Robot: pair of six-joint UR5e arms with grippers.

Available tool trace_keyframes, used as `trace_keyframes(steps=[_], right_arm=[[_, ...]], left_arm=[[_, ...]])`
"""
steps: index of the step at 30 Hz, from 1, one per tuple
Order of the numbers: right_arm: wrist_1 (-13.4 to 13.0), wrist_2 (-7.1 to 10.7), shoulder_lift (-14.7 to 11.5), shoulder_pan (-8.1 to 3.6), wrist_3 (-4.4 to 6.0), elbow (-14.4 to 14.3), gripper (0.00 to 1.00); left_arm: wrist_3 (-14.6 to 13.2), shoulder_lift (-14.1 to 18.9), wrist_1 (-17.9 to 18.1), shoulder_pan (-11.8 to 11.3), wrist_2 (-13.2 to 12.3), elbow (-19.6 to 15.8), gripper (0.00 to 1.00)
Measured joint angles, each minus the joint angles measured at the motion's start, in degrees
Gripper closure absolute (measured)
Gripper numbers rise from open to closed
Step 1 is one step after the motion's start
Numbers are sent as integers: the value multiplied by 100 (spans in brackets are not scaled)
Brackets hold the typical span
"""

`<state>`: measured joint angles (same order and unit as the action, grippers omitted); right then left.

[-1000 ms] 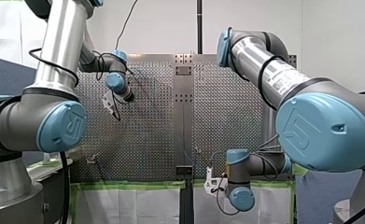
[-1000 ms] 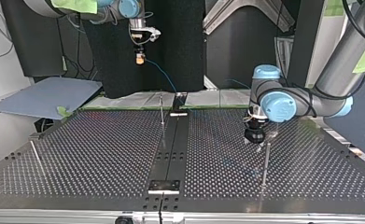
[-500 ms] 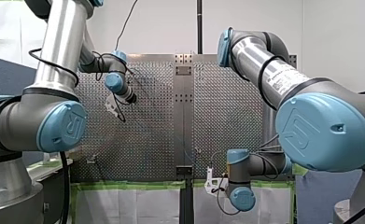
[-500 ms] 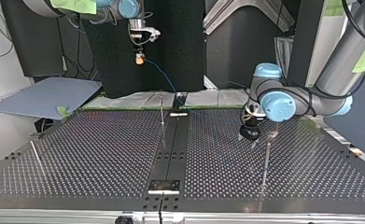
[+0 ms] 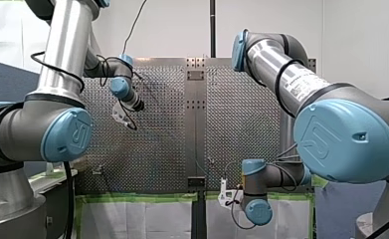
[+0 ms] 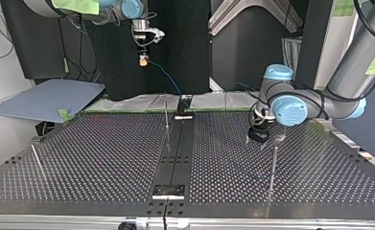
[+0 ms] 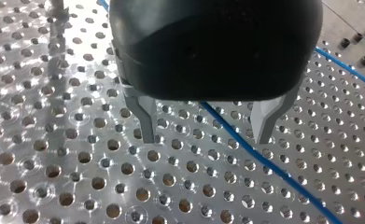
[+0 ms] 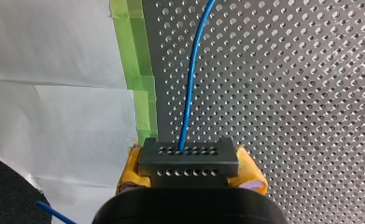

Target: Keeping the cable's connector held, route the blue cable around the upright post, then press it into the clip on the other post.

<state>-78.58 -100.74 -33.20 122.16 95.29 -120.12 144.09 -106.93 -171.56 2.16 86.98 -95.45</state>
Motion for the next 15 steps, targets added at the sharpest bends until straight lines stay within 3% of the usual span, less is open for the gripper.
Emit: trace_keyframes(steps=[7,15], right_arm=[[-1,7,0,-9,0,-2,100],[-23,9,0,-13,1,3,100]], left_arm=[[387,12,-18,-54,-30,-57,0],[844,137,377,-186,-202,-468,0]])
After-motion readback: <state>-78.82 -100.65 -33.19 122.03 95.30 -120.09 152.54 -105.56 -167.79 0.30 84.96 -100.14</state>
